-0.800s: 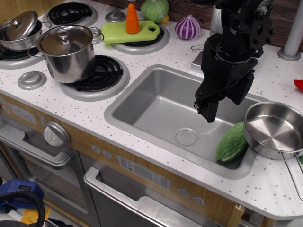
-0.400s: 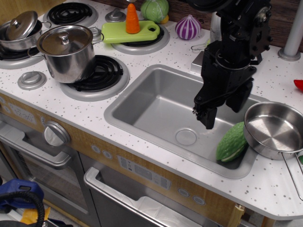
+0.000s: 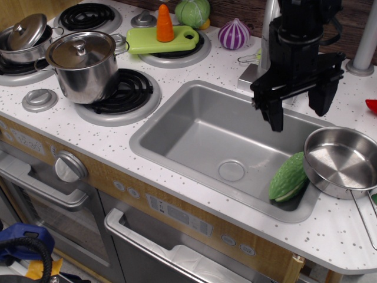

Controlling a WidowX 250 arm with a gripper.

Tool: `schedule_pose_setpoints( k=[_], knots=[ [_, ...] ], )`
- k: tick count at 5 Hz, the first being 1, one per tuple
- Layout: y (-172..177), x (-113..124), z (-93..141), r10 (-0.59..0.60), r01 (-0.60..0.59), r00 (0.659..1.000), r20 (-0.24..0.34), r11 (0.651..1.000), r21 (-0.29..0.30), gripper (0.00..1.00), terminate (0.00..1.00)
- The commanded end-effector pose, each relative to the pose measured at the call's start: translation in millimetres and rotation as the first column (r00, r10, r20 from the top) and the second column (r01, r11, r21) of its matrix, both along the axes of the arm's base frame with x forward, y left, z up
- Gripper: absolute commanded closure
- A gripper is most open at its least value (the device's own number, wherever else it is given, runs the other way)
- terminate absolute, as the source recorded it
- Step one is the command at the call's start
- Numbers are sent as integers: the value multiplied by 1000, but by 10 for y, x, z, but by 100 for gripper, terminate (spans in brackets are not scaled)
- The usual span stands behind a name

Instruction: Put pan in sink

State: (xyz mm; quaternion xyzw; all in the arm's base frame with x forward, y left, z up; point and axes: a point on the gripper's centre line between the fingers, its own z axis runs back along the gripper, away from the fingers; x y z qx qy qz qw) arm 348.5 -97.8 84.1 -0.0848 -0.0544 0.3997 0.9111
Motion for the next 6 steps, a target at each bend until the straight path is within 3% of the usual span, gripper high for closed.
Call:
schedule_pose_setpoints(
  k=[1,2,4,5,6],
  knots=[
    [-194,-7,-43,-112,113,992,63,994,-10,0,0],
    [-216,-17,-269,-196,195,977,84,981,16,0,0],
    [-165,39,-587,-270,279,949,162,960,-36,0,0],
    [-175,85,-686,-264,276,948,177,960,-44,100,0],
    [-171,120,-695,-272,286,946,178,957,-53,100,0]
  ],
)
